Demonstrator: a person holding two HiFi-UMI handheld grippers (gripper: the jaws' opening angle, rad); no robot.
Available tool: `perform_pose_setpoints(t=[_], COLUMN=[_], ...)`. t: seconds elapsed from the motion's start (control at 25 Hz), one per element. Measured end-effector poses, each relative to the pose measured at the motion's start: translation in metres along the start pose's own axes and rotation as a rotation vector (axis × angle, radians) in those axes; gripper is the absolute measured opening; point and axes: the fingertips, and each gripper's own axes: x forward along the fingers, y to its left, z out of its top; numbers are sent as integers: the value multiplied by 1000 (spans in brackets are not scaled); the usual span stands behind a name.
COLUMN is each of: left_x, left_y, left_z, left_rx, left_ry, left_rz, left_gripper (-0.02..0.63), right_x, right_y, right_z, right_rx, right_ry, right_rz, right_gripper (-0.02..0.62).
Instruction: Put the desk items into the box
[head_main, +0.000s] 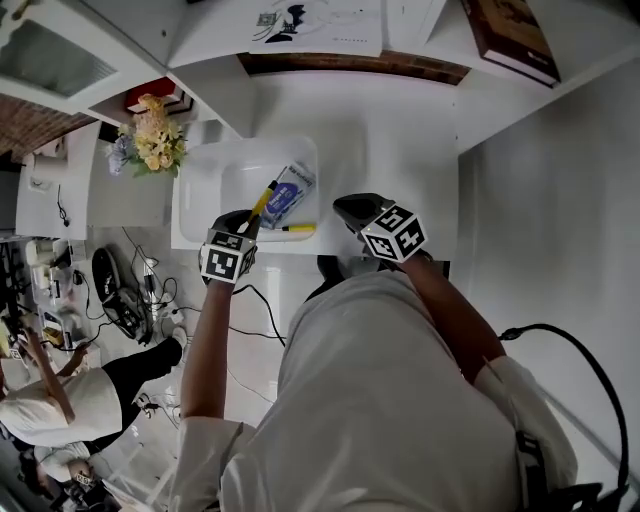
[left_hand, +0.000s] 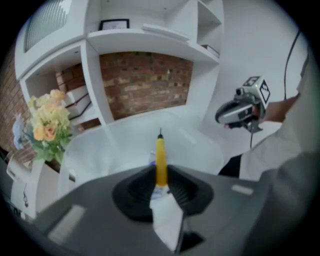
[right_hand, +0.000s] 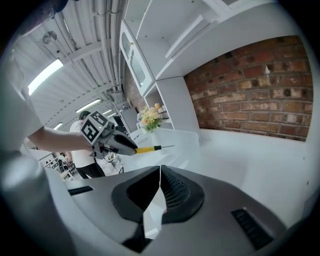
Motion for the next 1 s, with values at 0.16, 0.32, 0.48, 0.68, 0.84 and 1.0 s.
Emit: perform_pose_setpoints(t=[0.16, 0.32, 0.48, 0.68, 0.84, 1.0], left_x=[4, 25, 46, 75, 96, 108], left_y=[20, 33, 34, 25, 25, 25], left_z=[3, -10, -18, -27, -43, -54], left_rx=[96, 199, 301, 404, 434, 484], left_ry=[62, 156, 215, 228, 267, 318], left_rz=[-37, -114, -194, -298, -344, -362], left_gripper=[72, 72, 72, 72, 72, 72], right_x=[6, 8, 8, 8, 7, 9], right_y=[0, -7, -13, -18, -25, -29], right_z=[-3, -6, -11, -17, -23, -29], right_rx=[16, 51, 79, 109, 136, 154], right_ry=[7, 1, 1, 12, 24, 41], right_rz=[-28, -70, -108, -148, -176, -189], right_gripper=[3, 3, 3, 3, 3, 3])
